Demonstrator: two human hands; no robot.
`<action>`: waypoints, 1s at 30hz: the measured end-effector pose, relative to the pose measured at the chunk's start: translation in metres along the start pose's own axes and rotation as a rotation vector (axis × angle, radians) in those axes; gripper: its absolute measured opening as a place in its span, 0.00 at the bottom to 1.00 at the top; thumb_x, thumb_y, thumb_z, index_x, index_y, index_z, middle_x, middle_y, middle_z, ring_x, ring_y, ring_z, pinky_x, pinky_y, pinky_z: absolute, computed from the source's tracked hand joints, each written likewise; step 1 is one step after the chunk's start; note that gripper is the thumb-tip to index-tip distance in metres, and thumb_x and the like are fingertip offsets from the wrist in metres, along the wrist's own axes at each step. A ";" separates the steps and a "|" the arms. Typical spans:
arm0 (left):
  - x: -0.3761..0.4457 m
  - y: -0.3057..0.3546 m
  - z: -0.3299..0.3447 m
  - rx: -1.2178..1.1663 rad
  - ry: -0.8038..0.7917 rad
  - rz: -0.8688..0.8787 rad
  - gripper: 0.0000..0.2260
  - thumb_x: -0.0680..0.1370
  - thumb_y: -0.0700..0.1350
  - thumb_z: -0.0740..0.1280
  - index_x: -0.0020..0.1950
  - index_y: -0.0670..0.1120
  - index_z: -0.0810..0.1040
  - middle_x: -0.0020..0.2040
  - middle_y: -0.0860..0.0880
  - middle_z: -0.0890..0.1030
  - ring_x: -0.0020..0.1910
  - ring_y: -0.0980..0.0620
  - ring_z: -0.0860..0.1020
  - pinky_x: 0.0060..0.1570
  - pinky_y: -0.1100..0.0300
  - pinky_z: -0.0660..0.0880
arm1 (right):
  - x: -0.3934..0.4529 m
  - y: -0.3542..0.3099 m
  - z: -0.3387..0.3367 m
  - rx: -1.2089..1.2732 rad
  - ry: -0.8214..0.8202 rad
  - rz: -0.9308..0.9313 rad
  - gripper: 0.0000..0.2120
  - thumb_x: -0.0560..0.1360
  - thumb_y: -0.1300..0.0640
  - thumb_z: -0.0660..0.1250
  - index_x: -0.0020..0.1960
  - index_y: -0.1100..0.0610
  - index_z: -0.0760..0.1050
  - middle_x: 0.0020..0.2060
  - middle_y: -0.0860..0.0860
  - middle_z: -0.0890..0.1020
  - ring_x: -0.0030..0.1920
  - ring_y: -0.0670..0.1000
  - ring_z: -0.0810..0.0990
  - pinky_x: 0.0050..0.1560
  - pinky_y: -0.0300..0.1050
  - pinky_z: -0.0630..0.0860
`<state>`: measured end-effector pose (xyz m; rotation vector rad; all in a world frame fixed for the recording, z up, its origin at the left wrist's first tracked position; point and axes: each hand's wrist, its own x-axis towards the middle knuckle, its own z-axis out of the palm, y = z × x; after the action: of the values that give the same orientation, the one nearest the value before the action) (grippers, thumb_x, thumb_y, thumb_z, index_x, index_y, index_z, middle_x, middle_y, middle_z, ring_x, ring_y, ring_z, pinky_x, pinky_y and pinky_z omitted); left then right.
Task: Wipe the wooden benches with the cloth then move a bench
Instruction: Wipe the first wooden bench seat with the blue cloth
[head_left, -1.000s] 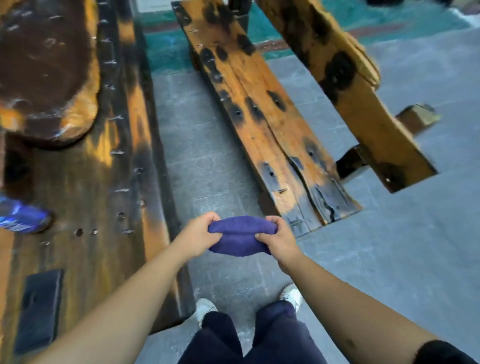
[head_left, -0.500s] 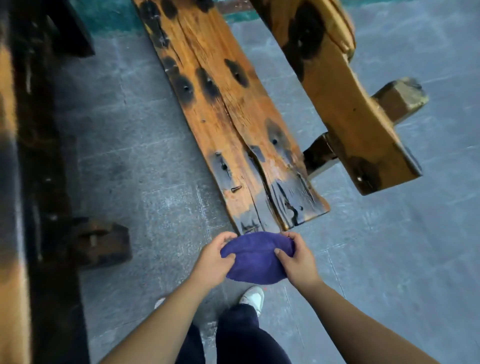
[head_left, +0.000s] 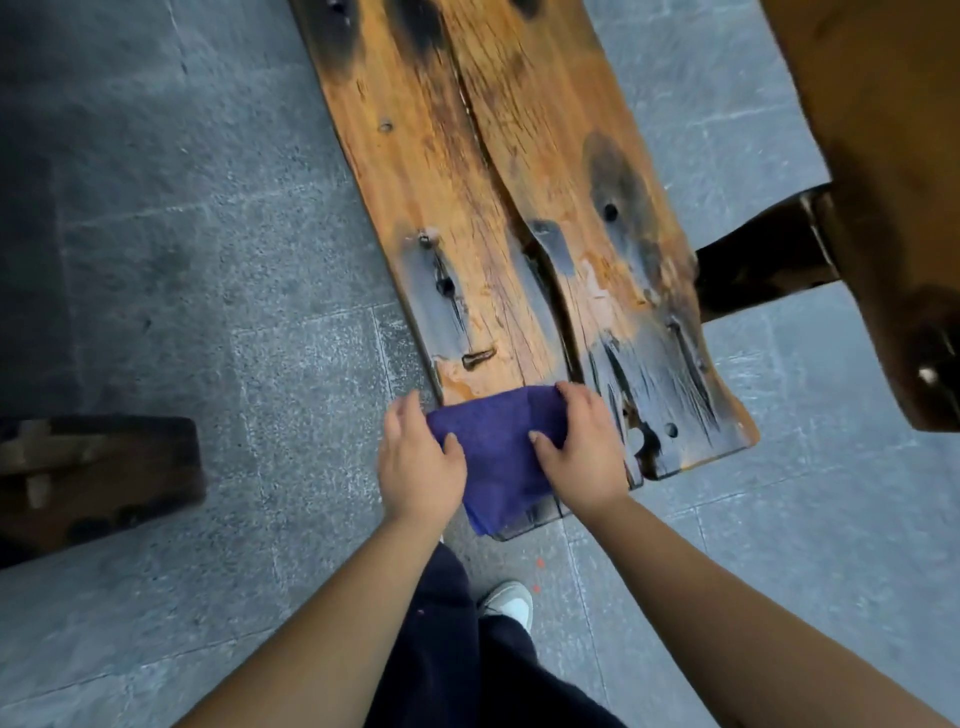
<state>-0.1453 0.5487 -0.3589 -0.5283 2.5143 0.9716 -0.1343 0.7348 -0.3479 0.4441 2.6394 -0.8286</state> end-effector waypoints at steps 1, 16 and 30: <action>-0.005 0.004 0.004 0.052 0.076 -0.010 0.31 0.74 0.46 0.69 0.75 0.46 0.62 0.74 0.44 0.65 0.70 0.41 0.66 0.65 0.44 0.67 | 0.000 -0.003 0.005 -0.130 0.056 -0.049 0.32 0.73 0.47 0.68 0.73 0.55 0.63 0.72 0.56 0.67 0.70 0.58 0.66 0.65 0.55 0.66; -0.012 -0.015 0.064 0.524 -0.033 0.362 0.27 0.81 0.51 0.51 0.79 0.45 0.57 0.80 0.42 0.51 0.79 0.44 0.46 0.74 0.44 0.49 | 0.036 0.023 0.034 -0.578 -0.122 -0.523 0.30 0.80 0.41 0.52 0.79 0.53 0.57 0.78 0.54 0.58 0.77 0.58 0.57 0.74 0.59 0.55; 0.228 0.080 -0.026 0.662 0.117 0.384 0.29 0.81 0.53 0.49 0.80 0.45 0.48 0.80 0.42 0.46 0.79 0.44 0.45 0.76 0.46 0.46 | 0.265 -0.117 0.015 -0.581 -0.061 -0.568 0.31 0.80 0.41 0.43 0.80 0.52 0.46 0.80 0.53 0.47 0.79 0.55 0.44 0.76 0.56 0.47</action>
<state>-0.3829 0.5393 -0.4078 0.1078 2.8818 0.1667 -0.4129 0.6858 -0.4094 -0.4878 2.8005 -0.1637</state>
